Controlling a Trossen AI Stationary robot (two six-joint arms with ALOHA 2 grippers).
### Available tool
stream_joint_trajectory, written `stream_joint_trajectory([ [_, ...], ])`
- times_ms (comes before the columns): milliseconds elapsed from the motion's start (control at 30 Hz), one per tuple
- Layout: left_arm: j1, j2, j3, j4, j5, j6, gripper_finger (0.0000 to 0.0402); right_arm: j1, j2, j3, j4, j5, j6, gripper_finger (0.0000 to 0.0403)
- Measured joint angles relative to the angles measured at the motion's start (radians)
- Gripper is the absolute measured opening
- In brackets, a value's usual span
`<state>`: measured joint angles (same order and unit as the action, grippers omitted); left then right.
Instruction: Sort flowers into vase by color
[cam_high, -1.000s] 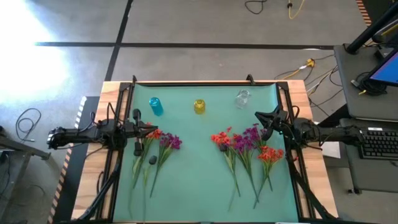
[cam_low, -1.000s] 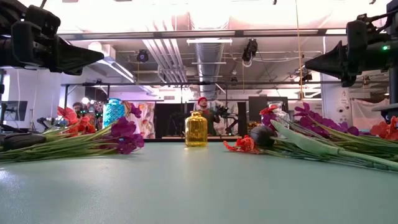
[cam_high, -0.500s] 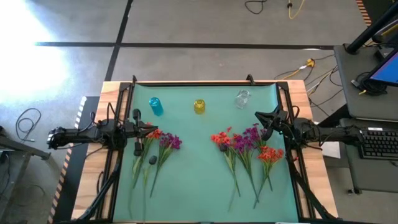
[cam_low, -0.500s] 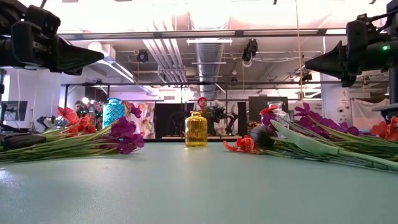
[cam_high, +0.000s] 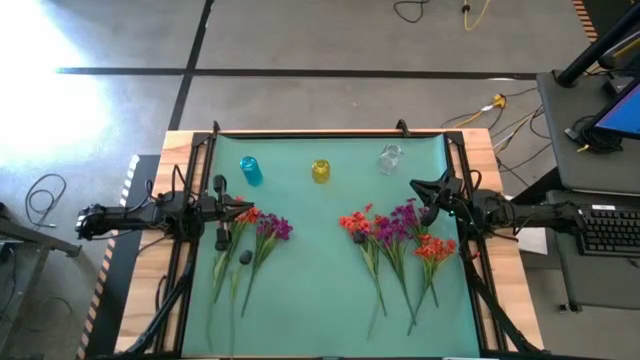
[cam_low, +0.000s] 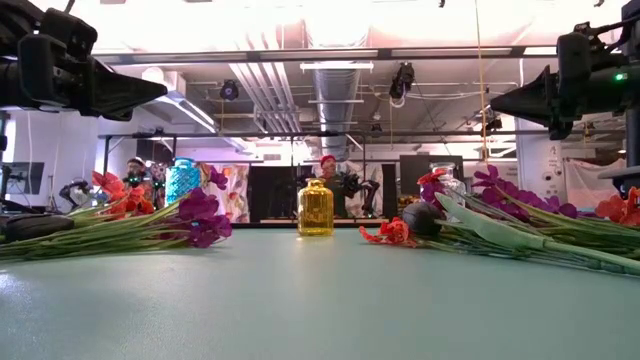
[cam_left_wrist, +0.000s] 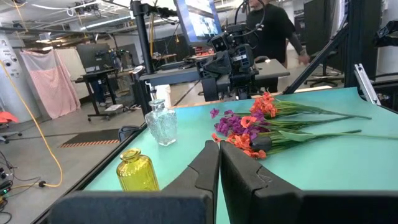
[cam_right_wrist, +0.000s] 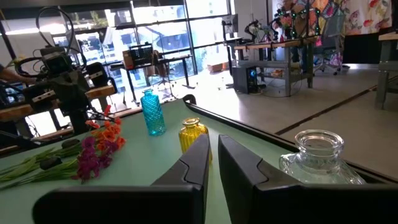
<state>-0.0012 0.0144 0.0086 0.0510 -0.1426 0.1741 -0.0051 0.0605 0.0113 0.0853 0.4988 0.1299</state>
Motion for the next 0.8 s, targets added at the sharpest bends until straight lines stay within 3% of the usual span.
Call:
stream_joint_trajectory([
  [433, 0.000, 0.000, 0.000, 0.047, -0.001, 0.014, 0.0000, 0.000, 0.000, 0.000, 0.000, 0.000, 0.000, 0.0029],
  [533, 0.000, 0.000, 0.000, 0.185, 0.002, -0.118, 0.0000, 0.000, 0.000, 0.000, 0.000, 0.000, 0.000, 0.0029],
  [700, 0.000, 0.000, 0.005, 0.475, 0.000, -0.502, 0.0000, 0.000, 0.000, 0.000, 0.000, 0.000, 0.000, 0.0029],
  [800, 0.000, -0.002, 0.045, 0.509, -0.005, -0.558, 0.0000, 0.000, 0.000, 0.000, 0.000, 0.000, 0.000, 0.0029],
])
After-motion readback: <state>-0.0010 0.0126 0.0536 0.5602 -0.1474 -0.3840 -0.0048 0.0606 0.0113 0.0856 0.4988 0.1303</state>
